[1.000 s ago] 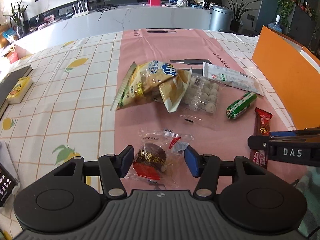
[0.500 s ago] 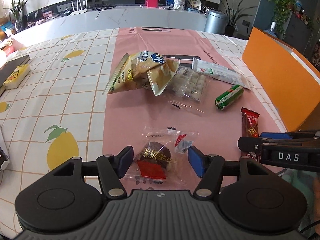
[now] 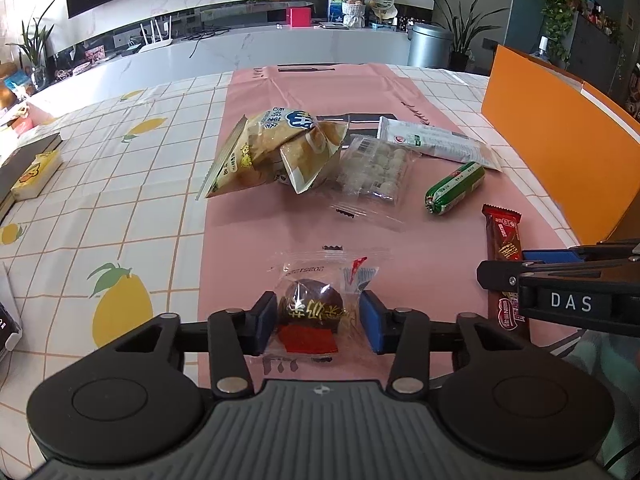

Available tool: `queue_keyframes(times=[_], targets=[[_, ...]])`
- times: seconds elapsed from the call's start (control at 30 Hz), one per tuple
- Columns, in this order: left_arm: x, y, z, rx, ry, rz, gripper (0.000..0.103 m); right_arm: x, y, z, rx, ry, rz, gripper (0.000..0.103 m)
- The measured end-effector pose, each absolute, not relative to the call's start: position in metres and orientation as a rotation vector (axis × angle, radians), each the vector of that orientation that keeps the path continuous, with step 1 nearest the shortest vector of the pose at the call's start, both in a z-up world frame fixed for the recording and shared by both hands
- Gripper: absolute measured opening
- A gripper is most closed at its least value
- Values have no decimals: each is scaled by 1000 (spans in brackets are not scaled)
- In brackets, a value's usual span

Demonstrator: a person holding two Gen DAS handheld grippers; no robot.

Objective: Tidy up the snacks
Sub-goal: 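Grasp the red chocolate bar with the right tool while the left tool grasps the wrapped pastry, then carry the pastry and chocolate bar over the orange box with both tools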

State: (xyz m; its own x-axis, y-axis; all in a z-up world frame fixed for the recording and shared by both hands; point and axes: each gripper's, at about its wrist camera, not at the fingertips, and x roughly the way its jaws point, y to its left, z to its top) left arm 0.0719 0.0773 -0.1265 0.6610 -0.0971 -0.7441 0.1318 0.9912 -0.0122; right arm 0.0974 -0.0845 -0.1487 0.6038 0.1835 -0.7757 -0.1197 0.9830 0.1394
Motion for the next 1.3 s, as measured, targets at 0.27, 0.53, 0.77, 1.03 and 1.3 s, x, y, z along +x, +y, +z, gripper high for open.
queue_keyframes(times=[0.27,0.53,0.77,1.03,1.3], targets=[[68,76,-121,-4,840,-122,46,91,-84,-142,60,884,197,24],[61,64,-102,-9,800,-135,45,80,-89,-122,76,827,210,23],[58,53,-79,-36,758,-140,44,64,-100,-94,105,757,233,23],[53,32,-44,-29,682,-162,44,53,-123,-62,147,679,229,23],[61,-4,-11,-12,614,-246,44,51,-168,-28,175,603,174,23]])
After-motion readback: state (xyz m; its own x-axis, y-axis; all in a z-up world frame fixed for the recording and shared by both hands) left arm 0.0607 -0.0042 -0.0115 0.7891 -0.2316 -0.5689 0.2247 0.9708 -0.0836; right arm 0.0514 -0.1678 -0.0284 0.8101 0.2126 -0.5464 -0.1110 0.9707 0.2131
